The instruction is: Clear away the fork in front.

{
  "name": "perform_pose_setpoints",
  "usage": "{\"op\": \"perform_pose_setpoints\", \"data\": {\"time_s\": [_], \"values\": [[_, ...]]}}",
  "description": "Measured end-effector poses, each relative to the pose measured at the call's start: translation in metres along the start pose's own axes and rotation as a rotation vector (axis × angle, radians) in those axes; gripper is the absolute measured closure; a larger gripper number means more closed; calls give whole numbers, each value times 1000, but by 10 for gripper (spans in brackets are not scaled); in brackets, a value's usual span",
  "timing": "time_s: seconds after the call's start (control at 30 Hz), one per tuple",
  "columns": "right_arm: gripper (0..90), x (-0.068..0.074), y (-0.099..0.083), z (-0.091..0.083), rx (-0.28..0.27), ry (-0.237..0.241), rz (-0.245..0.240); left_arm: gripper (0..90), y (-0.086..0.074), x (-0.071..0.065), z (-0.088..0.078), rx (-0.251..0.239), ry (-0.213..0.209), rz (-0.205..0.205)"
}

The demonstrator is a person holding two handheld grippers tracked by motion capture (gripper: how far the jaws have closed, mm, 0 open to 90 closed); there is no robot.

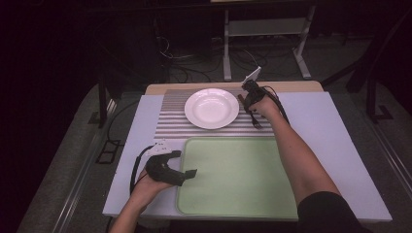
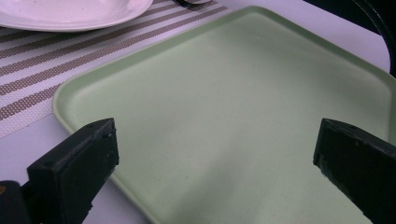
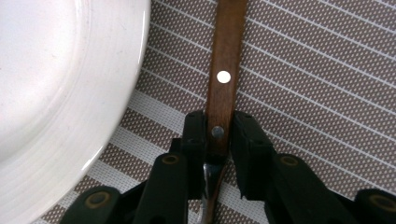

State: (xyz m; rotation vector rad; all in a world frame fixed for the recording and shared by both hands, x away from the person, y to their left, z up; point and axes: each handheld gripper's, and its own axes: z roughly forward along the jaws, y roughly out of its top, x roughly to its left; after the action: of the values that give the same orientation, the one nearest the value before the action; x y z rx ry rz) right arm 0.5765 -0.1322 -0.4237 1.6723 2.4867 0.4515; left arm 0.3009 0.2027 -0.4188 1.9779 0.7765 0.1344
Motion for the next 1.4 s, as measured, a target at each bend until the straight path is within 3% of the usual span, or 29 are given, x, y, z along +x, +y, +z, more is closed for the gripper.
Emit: {"op": "perform_pose_setpoints", "data": {"time_s": [0.23,0.57,0.97,1.4], "values": [[771,1,-2,0,-15,-8,-31,0,0,0,0,1,-1,2],[772,-11,-14,-11,-66,44,-16,0,-1,0,1,4,2,-1],[772,-28,-39,-55,-207,126,7,0,0,-1,1,5,5,0],[772,-22,-92,-99,-384,227,-61,0,2,-2,2,-2,12,-3]]}}
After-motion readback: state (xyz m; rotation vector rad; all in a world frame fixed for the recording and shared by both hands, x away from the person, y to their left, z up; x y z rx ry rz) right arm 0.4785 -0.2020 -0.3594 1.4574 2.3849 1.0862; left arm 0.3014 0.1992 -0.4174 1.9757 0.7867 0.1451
